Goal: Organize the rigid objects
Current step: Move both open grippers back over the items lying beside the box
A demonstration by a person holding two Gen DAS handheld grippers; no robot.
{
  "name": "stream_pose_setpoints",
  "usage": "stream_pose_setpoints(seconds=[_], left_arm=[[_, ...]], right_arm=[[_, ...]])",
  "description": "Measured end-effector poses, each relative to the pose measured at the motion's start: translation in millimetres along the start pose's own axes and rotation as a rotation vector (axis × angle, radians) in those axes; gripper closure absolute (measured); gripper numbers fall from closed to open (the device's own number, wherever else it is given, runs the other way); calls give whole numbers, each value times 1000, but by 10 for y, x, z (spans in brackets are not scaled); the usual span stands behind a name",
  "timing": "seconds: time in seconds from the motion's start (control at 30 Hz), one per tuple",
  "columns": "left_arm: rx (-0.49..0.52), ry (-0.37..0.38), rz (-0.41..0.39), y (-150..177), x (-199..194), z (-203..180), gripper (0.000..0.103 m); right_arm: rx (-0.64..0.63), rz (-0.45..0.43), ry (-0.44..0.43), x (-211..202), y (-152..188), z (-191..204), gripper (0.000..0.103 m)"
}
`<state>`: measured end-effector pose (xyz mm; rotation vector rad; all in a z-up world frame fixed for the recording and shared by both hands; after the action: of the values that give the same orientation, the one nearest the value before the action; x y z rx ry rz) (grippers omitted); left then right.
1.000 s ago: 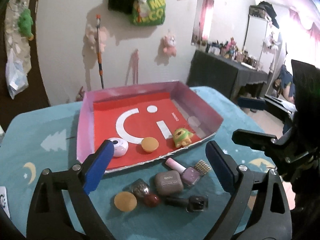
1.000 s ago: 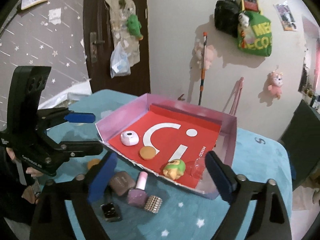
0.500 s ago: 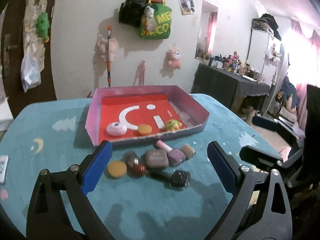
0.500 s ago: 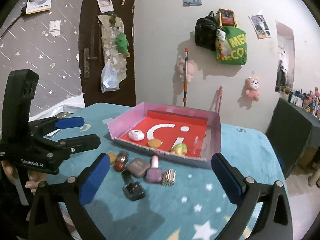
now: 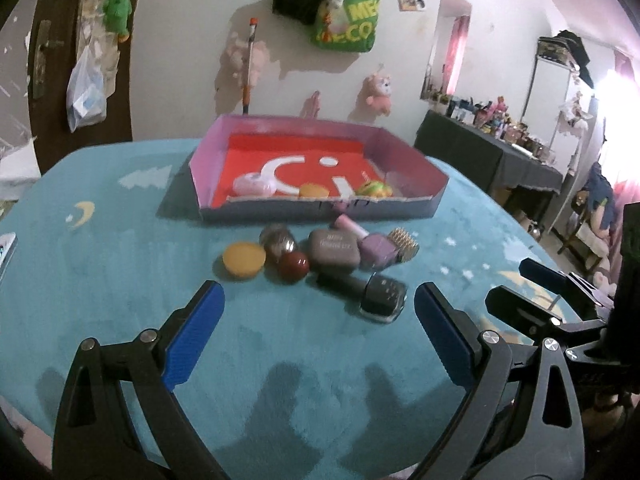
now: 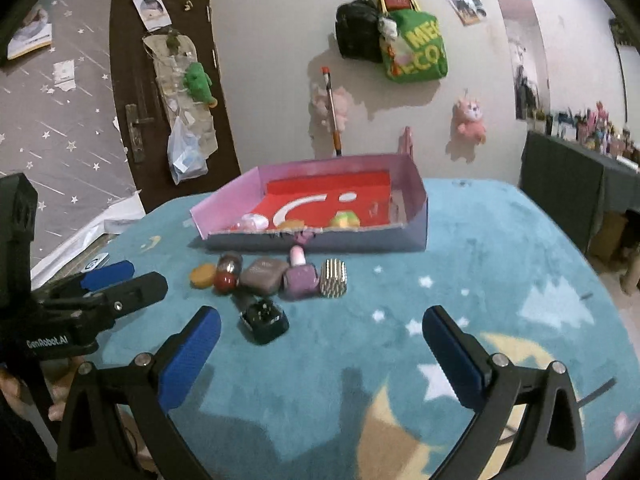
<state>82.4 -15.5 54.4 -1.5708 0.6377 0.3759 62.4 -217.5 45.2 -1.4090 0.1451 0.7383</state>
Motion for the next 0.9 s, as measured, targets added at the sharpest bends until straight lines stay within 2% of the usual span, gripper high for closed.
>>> stream_pose_setpoints(seconds=[0.33,0.9], left_arm=[[-12,-12,83,256,185,62,6],[-13,-26,120,360,270,108,6]], right_arm=[[13,61,20,186,195,-50,0],[19,110,36,303,297,-97,0]])
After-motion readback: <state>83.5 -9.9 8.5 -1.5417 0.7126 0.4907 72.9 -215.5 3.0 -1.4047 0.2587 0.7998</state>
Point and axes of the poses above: each gripper's, at about its wrist camera, not at the fingertips, and x roughly the way its jaws point, z to its left, y to its underside, the point moved 4 cm from there along x, roughly the way its jaws point, and after that the axes turned 4 degrees about -y, right-handed, at the moved point
